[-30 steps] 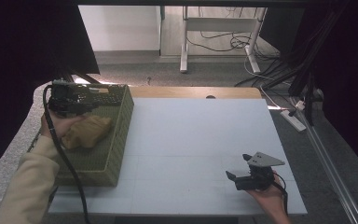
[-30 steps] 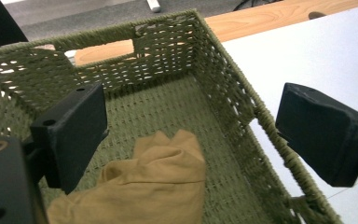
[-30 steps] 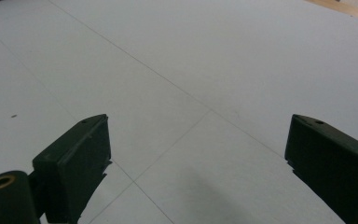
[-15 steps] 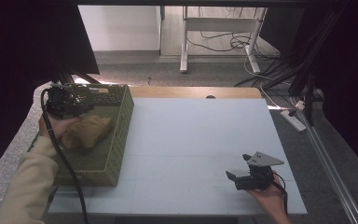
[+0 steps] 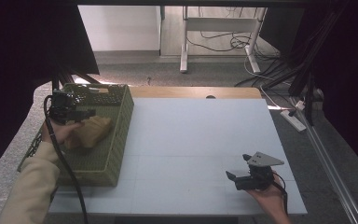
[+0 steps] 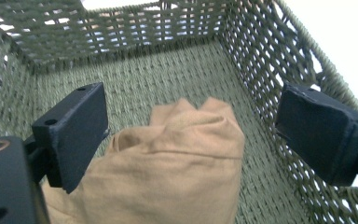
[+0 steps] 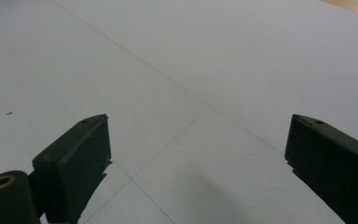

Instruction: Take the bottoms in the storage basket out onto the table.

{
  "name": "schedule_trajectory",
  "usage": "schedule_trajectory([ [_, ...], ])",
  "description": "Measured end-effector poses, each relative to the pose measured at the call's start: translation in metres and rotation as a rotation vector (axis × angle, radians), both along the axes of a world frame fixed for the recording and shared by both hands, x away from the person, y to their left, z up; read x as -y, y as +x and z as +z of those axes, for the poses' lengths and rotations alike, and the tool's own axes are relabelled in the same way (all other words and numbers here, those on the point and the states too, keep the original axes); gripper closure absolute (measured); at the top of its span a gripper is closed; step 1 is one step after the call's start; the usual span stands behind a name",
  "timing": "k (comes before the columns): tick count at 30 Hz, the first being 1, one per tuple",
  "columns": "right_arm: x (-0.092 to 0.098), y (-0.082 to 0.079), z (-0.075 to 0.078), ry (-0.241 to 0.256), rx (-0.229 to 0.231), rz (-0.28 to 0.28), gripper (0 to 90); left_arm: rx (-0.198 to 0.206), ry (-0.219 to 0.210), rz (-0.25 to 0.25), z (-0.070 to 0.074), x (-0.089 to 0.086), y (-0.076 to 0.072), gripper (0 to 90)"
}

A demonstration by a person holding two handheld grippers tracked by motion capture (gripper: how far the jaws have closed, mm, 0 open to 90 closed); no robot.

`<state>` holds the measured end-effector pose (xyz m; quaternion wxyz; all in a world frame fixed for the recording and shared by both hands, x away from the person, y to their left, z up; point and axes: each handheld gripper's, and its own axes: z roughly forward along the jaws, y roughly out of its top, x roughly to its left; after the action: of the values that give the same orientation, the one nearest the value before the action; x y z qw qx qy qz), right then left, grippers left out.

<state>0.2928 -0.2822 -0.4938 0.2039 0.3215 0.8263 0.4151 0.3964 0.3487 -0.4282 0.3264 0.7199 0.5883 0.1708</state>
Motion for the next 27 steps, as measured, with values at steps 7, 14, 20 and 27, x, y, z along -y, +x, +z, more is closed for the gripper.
schedule_trajectory([
  [7, 0.000, 0.000, 0.000, -0.003, -0.002, 0.002, 6.7, -0.028, -0.009, 0.007, -0.008, -0.004, -0.002, 9.5],
  [14, -0.001, 0.000, 0.000, -0.007, -0.004, 0.003, 6.7, -0.063, -0.018, 0.008, -0.017, -0.007, -0.003, 6.9],
  [20, -0.001, 0.000, -0.001, -0.008, -0.003, 0.002, 6.7, -0.090, -0.025, 0.016, -0.024, -0.009, -0.003, 5.3],
  [27, -0.001, 0.000, -0.001, -0.009, -0.004, 0.003, 6.6, -0.124, -0.026, 0.015, -0.033, -0.008, 0.000, 4.1],
])
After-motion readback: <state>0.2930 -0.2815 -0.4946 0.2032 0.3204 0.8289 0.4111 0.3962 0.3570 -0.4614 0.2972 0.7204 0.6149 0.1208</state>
